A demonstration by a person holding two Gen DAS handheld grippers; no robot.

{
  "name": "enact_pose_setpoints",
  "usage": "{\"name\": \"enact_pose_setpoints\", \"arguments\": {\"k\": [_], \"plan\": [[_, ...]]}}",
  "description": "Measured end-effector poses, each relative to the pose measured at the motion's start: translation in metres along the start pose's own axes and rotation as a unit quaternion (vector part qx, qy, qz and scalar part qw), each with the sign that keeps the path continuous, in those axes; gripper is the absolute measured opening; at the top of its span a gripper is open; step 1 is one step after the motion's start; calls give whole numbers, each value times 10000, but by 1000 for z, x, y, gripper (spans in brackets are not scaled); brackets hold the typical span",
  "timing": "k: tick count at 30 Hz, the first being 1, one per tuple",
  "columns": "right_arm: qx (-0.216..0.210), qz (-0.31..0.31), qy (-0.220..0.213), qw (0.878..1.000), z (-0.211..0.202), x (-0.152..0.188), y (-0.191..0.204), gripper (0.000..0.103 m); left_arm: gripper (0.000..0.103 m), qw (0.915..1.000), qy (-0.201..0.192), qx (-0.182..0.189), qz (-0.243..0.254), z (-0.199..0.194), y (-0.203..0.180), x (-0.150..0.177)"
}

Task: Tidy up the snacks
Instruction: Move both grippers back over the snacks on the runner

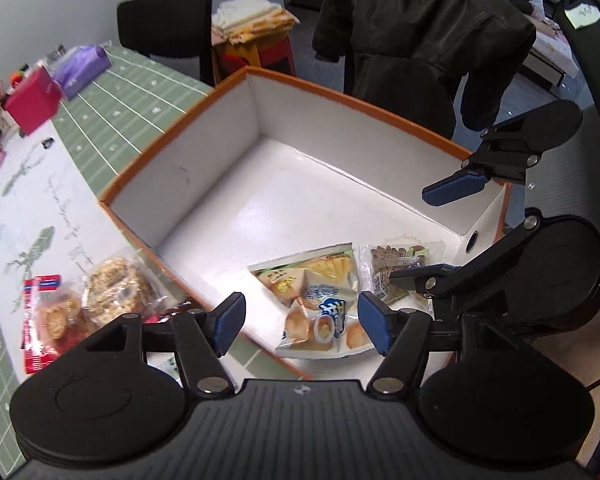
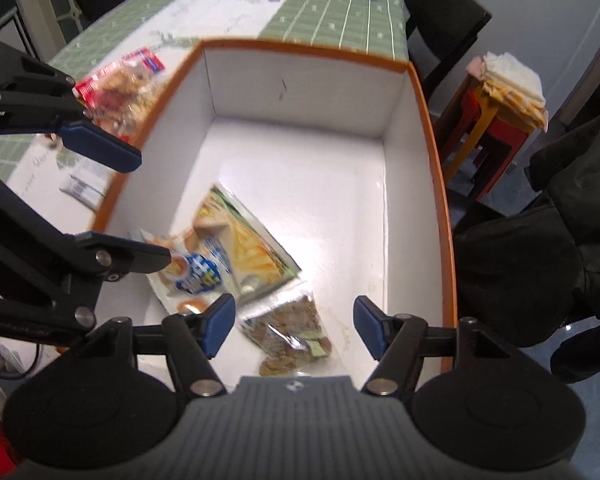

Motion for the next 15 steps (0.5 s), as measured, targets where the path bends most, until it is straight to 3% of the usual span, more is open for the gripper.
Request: {"name": "enact_pose_setpoints", "arguments": {"k": [8,15], "plan": [[-460,67,-703,9964,-41,-25,40,64,76,9993,-214,-302,16,-53,26,29],[-947,-431,-1204,9873,-58,-52,89,65,76,9972,-238,-703,-15,-82,75,69]]}}
Point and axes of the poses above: each gripper's, at about its wrist camera, not at the fingertips, and z roughly the way its jaws point, y to its left, x to its underside, the point moved 6 cm from there along z, roughly the way its jaws point, and after that the axes turned 11 degrees about x, right-handed, at the moved point
